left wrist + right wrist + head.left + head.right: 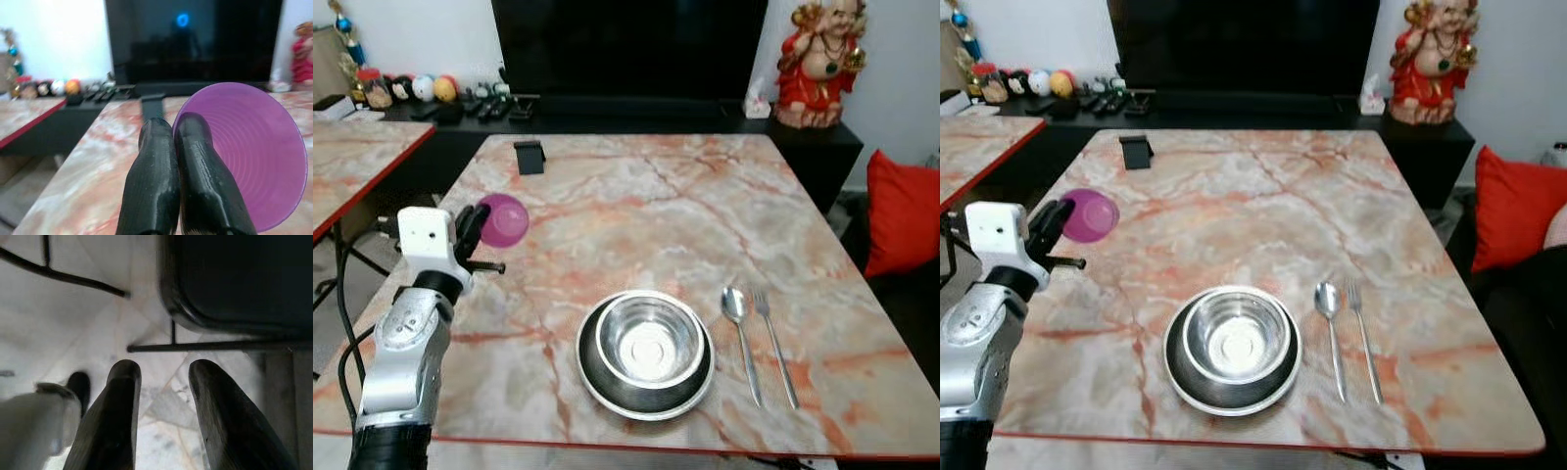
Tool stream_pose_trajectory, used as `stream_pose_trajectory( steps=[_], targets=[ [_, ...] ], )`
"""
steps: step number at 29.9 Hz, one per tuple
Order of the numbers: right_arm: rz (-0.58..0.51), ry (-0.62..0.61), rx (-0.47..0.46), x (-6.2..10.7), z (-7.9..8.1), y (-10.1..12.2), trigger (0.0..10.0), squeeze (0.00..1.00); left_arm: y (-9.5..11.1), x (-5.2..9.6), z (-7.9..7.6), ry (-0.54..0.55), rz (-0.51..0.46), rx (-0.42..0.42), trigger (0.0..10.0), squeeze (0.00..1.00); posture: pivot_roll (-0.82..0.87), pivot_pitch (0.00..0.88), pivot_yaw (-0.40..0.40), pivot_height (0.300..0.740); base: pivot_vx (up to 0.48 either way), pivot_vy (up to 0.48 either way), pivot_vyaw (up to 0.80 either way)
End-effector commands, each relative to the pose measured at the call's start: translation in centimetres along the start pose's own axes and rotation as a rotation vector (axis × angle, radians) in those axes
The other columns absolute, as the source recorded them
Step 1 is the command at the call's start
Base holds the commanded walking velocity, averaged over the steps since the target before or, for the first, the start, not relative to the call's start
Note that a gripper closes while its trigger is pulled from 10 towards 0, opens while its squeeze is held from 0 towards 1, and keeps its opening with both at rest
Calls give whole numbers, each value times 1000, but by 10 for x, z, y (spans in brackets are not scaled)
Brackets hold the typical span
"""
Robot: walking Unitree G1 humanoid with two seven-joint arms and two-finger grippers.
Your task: Setting the table
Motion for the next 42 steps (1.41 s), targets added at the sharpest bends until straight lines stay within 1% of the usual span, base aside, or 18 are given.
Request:
stream_pose_trajectory(
  steps=[1,3,4,5,6,7,8,12,15,18,22,25,28,29,32,35,41,42],
  targets=[
    [-14,3,4,0,1,4,10000,0,2,-1,2,6,-4,-1,10000,0,-12,0,-14,732,274,0,0],
    [-14,4,3,0,1,4,10000,0,2,-1,2,4,-3,1,10000,0,-14,0,-11,732,277,0,0],
    [-11,6,13,0,1,4,10000,0,0,-16,-14,-81,95,85,10000,0,-19,0,-23,732,0,0,0],
    [-8,7,19,0,1,4,10000,0,-1,-25,-28,-167,197,140,10000,0,-21,0,-21,732,0,0,0],
    [-7,8,23,0,1,4,10000,0,-2,-30,-39,-228,268,171,10000,0,-21,0,-19,732,0,0,0],
    [-6,9,24,-1,1,5,10000,0,-2,-31,-44,-266,309,189,10000,0,-21,0,-18,732,0,0,0],
    [-5,9,22,-1,2,5,10000,0,-2,-29,-47,-291,319,194,10000,0,-21,0,-18,732,0,0,0],
    [-4,10,22,-1,2,4,10000,0,-3,-26,-47,-290,311,192,10000,0,-17,0,-19,732,0,0,0],
    [-3,11,23,-1,2,4,10000,0,-6,-23,-47,-277,311,206,10000,0,-16,0,-20,732,0,0,0],
    [-3,10,23,-1,1,4,10000,0,-3,-21,-50,-280,342,239,10000,0,-16,0,-20,732,0,0,0],
    [-3,10,24,0,1,4,10000,0,-1,-20,-50,-270,349,238,10000,0,-17,0,-22,732,0,0,0],
    [-2,9,25,0,1,4,10000,0,1,-20,-46,-254,359,222,10000,0,-17,0,-23,732,0,0,0],
    [-2,8,25,0,1,4,10000,0,2,-18,-37,-226,423,169,10000,0,-18,0,-22,732,0,0,0],
    [-2,8,24,0,1,4,10000,0,2,-15,-34,-221,458,147,10000,0,-17,0,-22,732,0,0,0],
    [-2,9,26,0,1,4,10000,0,2,-11,-31,-222,496,134,10000,0,-14,0,-21,732,0,0,0],
    [-1,12,29,-1,1,4,10000,0,0,-1,-33,-255,560,151,10000,0,-6,0,-21,732,0,0,0],
    [0,15,31,-1,2,4,10000,0,-1,6,-37,-286,614,178,10000,0,-12,0,-14,732,0,0,0],
    [1,15,42,-1,2,4,10000,0,0,9,-38,-303,632,174,10000,0,-11,0,-13,732,0,0,0]
  ],
)
Point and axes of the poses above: a point about 5 cm out from each wrist's last joint towards the gripper, its own x axis pointing back from the gripper into the wrist, its own y axis along the axis of the wrist's last joint, z = x × y, the point moved 1 cm from there along -x, pointing out of the wrist towards the gripper, and after that the axes turned 1 degree about -x, right-handed, at the moved point
